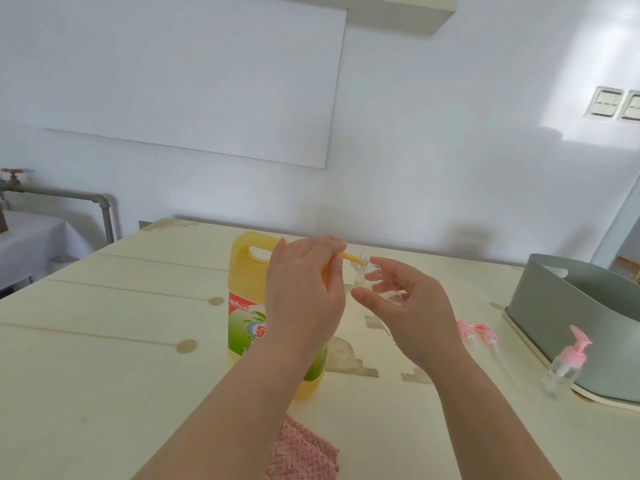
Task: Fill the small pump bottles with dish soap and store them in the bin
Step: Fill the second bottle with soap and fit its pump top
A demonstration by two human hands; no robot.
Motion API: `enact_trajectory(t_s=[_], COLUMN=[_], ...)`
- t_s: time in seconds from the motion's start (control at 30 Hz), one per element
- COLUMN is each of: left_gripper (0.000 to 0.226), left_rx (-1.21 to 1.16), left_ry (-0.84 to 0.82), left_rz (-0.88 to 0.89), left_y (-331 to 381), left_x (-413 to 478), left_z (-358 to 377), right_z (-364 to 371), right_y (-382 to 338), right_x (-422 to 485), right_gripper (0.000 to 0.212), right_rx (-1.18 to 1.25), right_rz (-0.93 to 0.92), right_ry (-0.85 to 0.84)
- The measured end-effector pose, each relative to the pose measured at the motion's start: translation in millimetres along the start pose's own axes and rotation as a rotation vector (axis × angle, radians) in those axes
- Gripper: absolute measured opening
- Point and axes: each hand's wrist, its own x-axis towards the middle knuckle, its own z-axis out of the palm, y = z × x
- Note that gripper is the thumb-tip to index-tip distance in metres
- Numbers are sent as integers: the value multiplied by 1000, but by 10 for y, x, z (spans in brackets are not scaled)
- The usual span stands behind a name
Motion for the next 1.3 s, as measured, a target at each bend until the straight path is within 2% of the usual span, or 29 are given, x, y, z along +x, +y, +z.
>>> enact_trajectory(t_s=[0.23,0.43,0.83,1.13,1.3], left_gripper=[25,31,37,35,20], left_rx=[24,4,32,17,-41], left_ry=[35,-16,-6,-75,-235], left_rz=[63,54,55,95,32], left_y=[65,-16,-51,-38,-8], left_x=[141,19,-95,87,362], left_z=[-121,-42,92,-124,-316], right_z=[-16,30,19,-66,-101], right_y=[-91,-50,71,32,-35], right_x=[35,15,18,74,123], right_gripper=[45,47,48,44,45], right_rx=[54,75,56,-9,-61], right_rz=[-16,-12,-4,-19,-54], right_ry=[22,44,21,-73,-84])
